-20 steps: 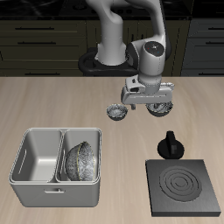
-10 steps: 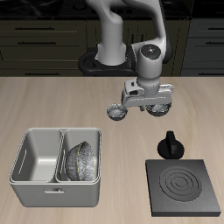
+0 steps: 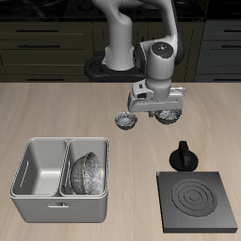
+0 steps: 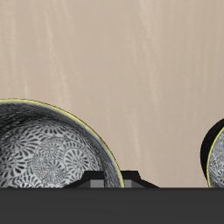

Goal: Turn off the stove and place the largest bowl in the left side of the drainer and the medium bowl in the right side

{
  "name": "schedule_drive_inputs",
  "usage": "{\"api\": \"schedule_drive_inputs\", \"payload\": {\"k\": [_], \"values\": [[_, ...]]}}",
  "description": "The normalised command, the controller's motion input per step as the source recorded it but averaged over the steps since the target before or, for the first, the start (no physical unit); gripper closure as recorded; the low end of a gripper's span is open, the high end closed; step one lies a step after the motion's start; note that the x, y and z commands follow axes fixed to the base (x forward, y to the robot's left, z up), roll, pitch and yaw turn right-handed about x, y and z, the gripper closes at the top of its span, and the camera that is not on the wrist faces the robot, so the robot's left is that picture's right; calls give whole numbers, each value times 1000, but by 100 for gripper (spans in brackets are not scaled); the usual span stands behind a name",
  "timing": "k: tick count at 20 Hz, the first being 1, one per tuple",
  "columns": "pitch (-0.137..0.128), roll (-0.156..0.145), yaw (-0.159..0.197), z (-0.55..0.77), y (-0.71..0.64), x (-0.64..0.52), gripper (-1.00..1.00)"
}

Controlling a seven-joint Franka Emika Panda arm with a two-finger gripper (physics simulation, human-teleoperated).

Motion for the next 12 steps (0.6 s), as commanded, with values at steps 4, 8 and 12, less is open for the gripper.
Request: {"api": "schedule_drive_inputs", "payload": {"k": [4,8,12], "values": [[-120,-148,49,655,-494,262,100],[-49,-77,-1,524,-511,164,100],[-53,-59,48,457,-465,74,100]]}}
